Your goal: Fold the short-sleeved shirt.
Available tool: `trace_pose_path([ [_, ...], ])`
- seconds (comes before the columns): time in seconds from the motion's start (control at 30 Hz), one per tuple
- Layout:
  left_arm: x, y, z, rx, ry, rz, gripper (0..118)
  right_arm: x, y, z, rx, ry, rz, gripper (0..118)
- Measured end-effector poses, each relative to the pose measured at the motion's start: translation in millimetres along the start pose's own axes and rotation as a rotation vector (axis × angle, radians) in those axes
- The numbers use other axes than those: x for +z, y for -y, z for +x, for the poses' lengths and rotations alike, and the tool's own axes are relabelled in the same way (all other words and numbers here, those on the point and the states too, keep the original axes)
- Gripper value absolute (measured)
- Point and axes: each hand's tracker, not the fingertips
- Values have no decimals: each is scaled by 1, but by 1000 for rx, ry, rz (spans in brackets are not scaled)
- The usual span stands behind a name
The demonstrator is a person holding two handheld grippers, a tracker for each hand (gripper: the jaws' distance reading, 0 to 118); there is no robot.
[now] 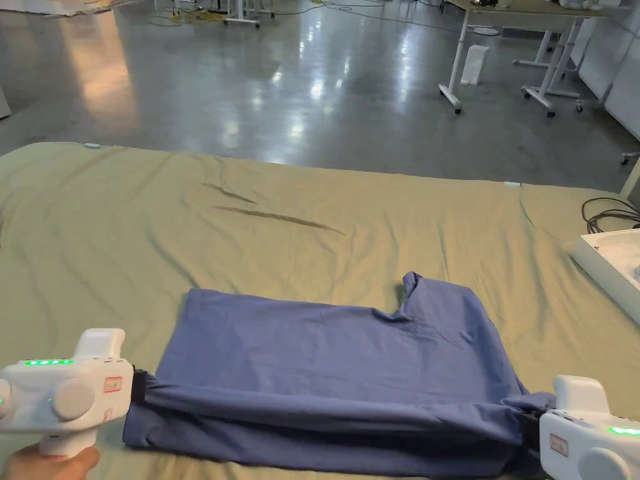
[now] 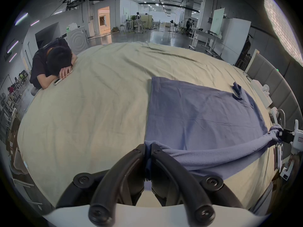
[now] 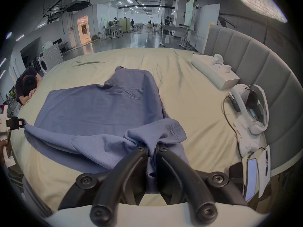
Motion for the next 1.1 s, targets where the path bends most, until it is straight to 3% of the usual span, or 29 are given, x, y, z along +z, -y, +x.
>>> trace_pose_path([
  [0.23, -57, -14, 4, -11, -22, -97, 7, -65, -12, -9, 22, 16, -95, 7],
  [0.43, -51, -11, 9, -1, -26, -87, 14, -58, -13, -9, 36, 9, -71, 13],
  [0.47, -45, -11, 9, 5, -20, -60, 23, -49, -14, -8, 30, 5, -31, 20],
  [0.5, -37, -11, 10, 15, -2, -28, 40, -38, -15, -9, 19, 8, 21, 35],
  [0.53, -29, -13, 11, 28, 8, 1, 50, -28, -17, -9, 12, 2, 66, 45],
  [0.63, 1, -16, 21, 23, 36, 131, 54, 10, -25, -14, 3, -37, 238, 63],
  [0.7, 25, -19, 31, 10, 59, 240, 54, 37, -31, -23, 17, -24, 360, 65],
  [0.93, 105, -8, 69, -42, 86, 560, 54, 116, -34, -53, -31, -27, 684, 62],
  [0.97, 115, -4, 75, -49, 73, 593, 53, 123, -32, -57, -29, -21, 709, 57],
  [1.0, 123, 1, 79, -61, 74, 617, 48, 130, -29, -61, -26, -14, 734, 40],
  [1.07, 139, 11, 87, -68, 69, 637, 26, 140, -21, -68, -13, -10, 755, 17],
  [1.1, 144, 15, 90, -70, 69, 637, 13, 143, -18, -71, -10, -9, 766, 12],
])
